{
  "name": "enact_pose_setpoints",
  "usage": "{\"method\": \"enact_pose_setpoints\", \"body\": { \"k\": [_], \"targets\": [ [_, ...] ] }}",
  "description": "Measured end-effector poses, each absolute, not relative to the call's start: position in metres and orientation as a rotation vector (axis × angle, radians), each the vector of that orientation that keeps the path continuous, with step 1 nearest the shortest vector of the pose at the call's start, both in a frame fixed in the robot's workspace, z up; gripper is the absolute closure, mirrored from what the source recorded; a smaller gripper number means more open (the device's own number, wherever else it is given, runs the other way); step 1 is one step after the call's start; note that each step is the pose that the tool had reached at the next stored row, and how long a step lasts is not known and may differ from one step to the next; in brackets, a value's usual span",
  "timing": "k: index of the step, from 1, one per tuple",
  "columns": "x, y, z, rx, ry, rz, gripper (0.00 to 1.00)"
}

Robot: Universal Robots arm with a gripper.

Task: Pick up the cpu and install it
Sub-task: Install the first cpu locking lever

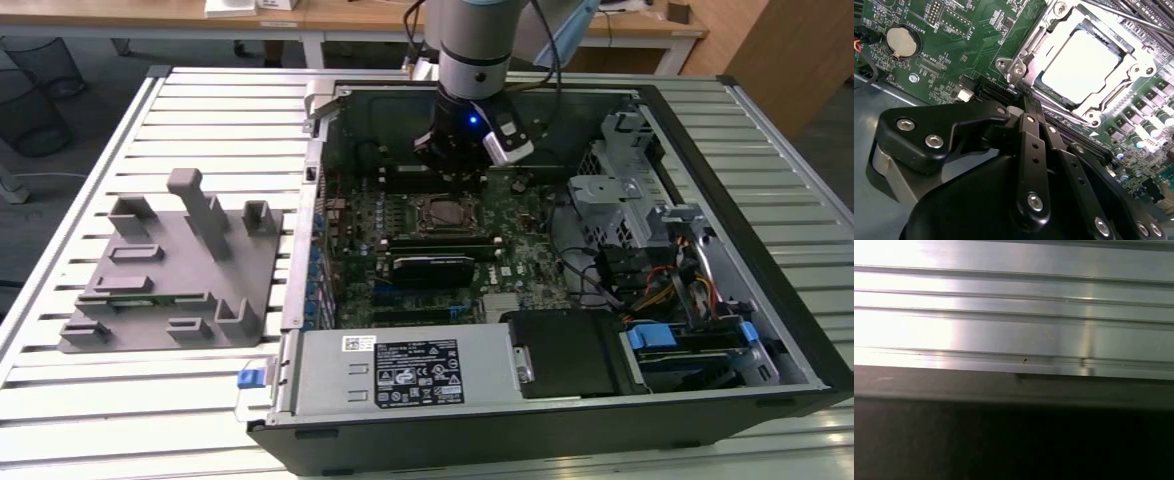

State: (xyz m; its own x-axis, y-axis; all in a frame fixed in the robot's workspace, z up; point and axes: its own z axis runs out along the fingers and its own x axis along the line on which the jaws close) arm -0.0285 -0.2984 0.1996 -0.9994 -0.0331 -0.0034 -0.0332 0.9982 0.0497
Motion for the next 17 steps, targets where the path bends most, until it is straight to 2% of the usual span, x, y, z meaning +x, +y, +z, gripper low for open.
{"method": "enact_pose_setpoints", "body": {
  "k": [4, 10, 17],
  "targets": [
    [-0.0285, -0.2983, 0.2013, -0.052, 3.137, 0.075, 0.89],
    [-0.0285, -0.2984, 0.1990, -0.052, 3.139, 0.036, 0.89],
    [-0.0284, -0.2981, 0.1970, -0.052, 3.138, 0.037, 0.89]
  ]
}}
